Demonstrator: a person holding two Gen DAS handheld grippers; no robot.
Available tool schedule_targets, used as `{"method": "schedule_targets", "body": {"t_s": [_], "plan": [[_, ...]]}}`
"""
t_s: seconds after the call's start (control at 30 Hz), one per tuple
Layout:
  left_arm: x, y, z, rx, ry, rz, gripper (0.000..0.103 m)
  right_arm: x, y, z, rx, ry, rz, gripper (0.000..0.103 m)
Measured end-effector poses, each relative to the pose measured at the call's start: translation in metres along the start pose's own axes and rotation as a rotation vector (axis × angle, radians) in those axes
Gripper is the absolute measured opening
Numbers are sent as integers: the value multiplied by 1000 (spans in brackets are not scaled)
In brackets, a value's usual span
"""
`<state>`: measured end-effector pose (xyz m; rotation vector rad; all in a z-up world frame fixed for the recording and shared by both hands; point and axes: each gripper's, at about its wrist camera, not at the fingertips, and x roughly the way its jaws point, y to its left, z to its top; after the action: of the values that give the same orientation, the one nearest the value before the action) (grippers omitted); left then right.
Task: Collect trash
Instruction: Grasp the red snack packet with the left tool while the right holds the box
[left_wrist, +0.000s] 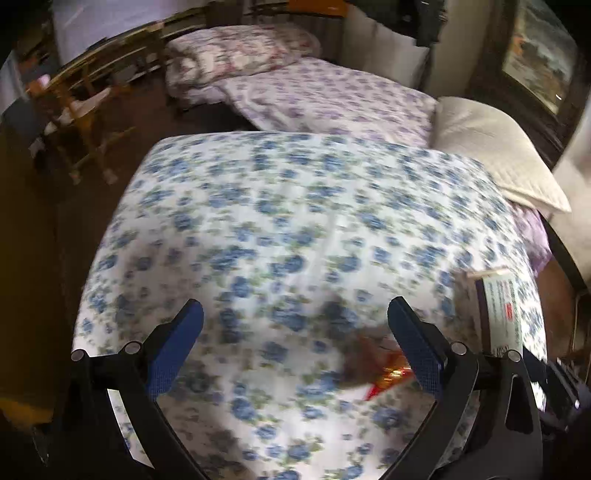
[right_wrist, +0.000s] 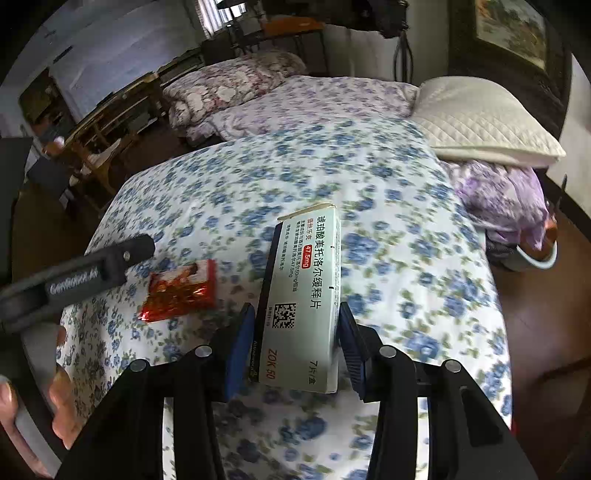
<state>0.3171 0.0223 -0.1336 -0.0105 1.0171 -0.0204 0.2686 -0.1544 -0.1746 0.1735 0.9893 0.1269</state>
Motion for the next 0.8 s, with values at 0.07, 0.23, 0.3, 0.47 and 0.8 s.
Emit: {"method": "schedule_targets", "body": {"t_s": [0.07,0.23,0.3,0.47,0.8], "plan": [[4,-14,-3,62,12,-3,96,-2,-7,-2,21,6,28,46],[10,-43,-18,221,43,-66,96,-4,-20,-5,52,4,44,46],[11,-52,-28,269,52,-37,96,-5,-26,-6,71,0,56,46],[4,-57,-47,307,5,5,88,-8,-30,-8,83,-9,85,46],[6,-51,-43,215,-8,-62,63,-7,-30,-13,66,-2,97,47]]}}
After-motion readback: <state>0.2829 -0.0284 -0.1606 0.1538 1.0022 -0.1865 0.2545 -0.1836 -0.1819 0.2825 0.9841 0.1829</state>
